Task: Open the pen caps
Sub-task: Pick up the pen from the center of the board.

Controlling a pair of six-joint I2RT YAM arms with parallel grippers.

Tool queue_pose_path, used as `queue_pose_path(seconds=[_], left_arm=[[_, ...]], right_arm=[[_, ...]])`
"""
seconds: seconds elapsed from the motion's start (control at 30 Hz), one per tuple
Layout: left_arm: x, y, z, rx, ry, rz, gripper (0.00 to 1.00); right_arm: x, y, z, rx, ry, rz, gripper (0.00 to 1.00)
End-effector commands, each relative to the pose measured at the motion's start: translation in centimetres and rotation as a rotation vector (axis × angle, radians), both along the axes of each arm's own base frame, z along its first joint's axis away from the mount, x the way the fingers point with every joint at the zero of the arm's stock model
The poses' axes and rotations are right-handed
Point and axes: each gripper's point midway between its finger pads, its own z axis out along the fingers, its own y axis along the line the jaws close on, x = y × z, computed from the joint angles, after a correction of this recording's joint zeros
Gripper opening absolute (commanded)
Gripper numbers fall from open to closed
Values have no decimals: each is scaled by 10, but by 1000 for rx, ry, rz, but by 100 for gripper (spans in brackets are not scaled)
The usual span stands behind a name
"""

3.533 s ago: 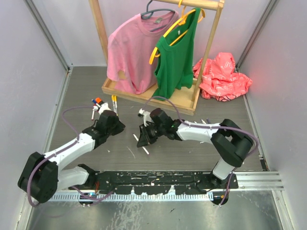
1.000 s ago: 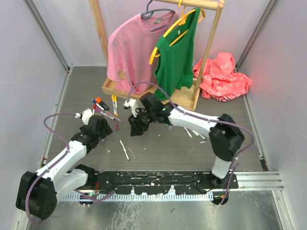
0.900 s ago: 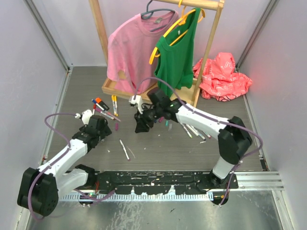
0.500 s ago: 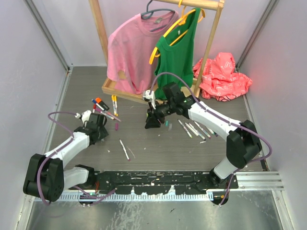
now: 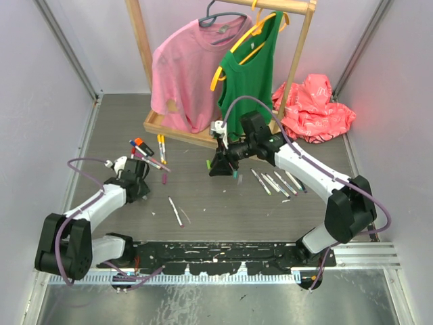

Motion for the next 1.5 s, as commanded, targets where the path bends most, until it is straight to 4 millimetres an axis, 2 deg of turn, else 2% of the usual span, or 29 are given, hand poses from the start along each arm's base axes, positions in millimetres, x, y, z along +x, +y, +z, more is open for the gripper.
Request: queue_pose_path(seconds=[0.0, 0.07, 0.23, 0.33, 0.53, 0.73, 0.83, 0.97, 1.13, 1.2, 1.3, 1.47], left_arm=[[13, -1, 10, -3, -12, 12, 36], [13, -1, 9, 0, 2, 10, 28], [13, -1, 9, 5, 23, 6, 17], [13, -2, 10, -2, 13, 0, 1], [13, -9, 25, -52, -79, -31, 0], [17, -26, 66, -168, -304, -86, 0], [20, -48, 94, -272, -435, -170, 0], [18, -88, 134, -467, -634, -313, 0], [7, -126, 182, -616, -871, -469, 0], [1, -139, 196, -644, -929, -518, 0], [-8, -162, 214, -681, -995, -600, 0], [-18, -196, 232, -703, -1052, -703, 0]], right_arm=[[-5, 0, 20, 60, -37, 33, 45], [-5, -1, 21, 63, -37, 33, 45], [-5, -2, 21, 65, -38, 32, 45], [-5, -2, 22, 69, -35, 34, 45], [-13, 0, 24, 106, 8, 68, 45], [-16, 4, 32, 157, 68, 53, 45], [-14, 6, 42, 218, 98, 28, 48], [-9, 3, 52, 304, 151, -30, 53], [-7, -6, 57, 430, 187, -109, 78], [-7, -9, 59, 486, 184, -130, 86], [-8, -11, 60, 541, 191, -156, 94], [-9, -11, 59, 562, 206, -164, 96]])
